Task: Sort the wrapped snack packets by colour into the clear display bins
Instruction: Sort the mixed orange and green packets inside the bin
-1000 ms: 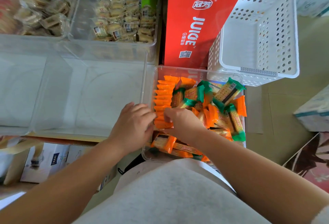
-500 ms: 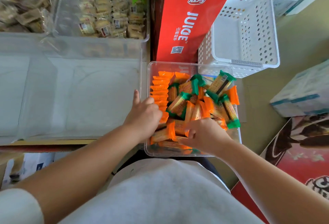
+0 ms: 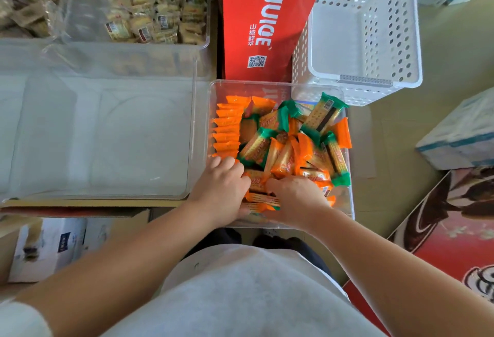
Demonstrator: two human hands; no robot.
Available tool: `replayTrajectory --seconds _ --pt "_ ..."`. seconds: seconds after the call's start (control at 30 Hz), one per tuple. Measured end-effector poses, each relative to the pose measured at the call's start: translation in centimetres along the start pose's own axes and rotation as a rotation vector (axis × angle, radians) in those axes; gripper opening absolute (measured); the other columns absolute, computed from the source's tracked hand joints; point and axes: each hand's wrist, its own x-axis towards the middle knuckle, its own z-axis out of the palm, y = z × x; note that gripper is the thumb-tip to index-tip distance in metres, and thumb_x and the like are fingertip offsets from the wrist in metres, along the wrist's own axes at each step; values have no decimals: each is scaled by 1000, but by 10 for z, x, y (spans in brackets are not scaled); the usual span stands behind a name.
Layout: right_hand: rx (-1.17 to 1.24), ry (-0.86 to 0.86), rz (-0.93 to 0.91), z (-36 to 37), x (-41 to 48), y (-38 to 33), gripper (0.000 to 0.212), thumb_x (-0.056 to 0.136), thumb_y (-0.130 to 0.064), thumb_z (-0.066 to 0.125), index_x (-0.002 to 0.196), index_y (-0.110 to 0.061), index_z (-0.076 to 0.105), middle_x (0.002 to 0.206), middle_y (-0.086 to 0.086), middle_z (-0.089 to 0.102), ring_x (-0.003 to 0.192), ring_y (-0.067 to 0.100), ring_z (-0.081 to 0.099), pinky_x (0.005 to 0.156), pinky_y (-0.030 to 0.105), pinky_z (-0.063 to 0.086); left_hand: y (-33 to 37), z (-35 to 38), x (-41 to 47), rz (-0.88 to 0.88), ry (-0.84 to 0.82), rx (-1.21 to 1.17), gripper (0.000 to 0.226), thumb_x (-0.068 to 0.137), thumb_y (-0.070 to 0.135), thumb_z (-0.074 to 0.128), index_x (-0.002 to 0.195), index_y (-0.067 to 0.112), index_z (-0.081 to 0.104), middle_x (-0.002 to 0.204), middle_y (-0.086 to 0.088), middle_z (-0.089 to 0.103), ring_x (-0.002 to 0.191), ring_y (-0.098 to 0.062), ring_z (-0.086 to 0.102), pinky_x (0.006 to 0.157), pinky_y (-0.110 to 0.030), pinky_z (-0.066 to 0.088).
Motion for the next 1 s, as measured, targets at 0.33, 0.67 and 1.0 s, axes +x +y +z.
replayTrajectory --seconds 0.33,0.67,1.0 --pt "-1 22 -72 -5 1 8 31 91 -47 58 105 -20 60 88 0 66 76 26 62 64 33 52 3 3 5 -120 43 -65 7 76 10 64 78 16 62 67 -2 62 71 -27 54 69 -38 40" --pt "180 154 -80 -12 -5 14 23 89 -38 63 98 -17 66 77 2 66 66 25 60 57 36 53 -20 -24 -21 -166 62 -10 19 73 9 76 61 15 63 62 1 60 77 -27 50 71 -38 28" --pt "228 211 -79 -18 -7 6 27 88 -35 64 109 -18 67 93 3 68 78 27 64 63 38 55 -26 -24 -9 -50 -4 58 22 72 -1 70 60 16 65 62 1 56 79 -26 48 78 -42 35"
